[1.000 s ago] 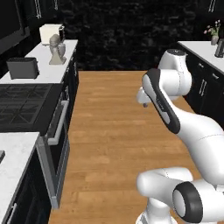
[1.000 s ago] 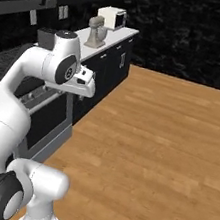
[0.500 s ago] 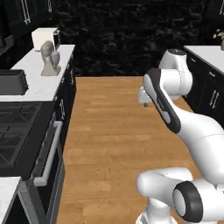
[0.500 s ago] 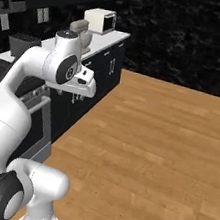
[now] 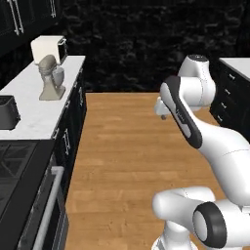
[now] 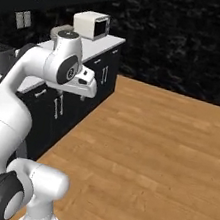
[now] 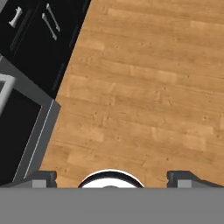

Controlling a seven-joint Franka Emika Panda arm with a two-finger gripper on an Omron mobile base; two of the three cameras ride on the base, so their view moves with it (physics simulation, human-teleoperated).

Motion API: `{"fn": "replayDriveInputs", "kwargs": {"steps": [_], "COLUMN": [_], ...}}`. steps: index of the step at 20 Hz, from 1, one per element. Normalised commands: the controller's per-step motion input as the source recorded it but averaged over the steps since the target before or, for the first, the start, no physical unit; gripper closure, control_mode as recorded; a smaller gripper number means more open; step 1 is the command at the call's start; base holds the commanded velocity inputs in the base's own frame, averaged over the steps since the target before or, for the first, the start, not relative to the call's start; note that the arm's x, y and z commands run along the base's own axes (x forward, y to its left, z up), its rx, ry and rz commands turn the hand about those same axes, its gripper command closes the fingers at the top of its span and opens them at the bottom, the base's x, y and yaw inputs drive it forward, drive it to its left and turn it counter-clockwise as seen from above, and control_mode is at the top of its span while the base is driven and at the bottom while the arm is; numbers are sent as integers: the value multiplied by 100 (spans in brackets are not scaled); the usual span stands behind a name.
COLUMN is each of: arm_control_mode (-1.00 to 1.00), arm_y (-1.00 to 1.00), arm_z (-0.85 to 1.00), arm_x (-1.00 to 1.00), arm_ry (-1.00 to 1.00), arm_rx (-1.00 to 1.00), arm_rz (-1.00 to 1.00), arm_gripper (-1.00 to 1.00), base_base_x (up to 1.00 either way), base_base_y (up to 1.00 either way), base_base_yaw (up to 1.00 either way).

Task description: Navigate to the toaster.

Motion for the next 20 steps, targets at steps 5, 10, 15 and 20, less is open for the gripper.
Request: {"fn": "replayDriveInputs", "kwargs": {"steps": [5,10,15,20], "arm_control_mode": [100,100,100,100], "arm_y": [0,0,0,0], "arm_z": [0,0,0,0], "arm_x": [0,0,0,0], "arm_ry": [0,0,0,0], "arm_rx": [0,0,0,0], "arm_rz": [0,0,0,0], "arm_gripper": [-100,-100,-100,-100], "base_base_x": [100,100,100,97], "base_base_y": [-1,-4,-8,-16], "base_base_yaw": [26,36,47,56]}}
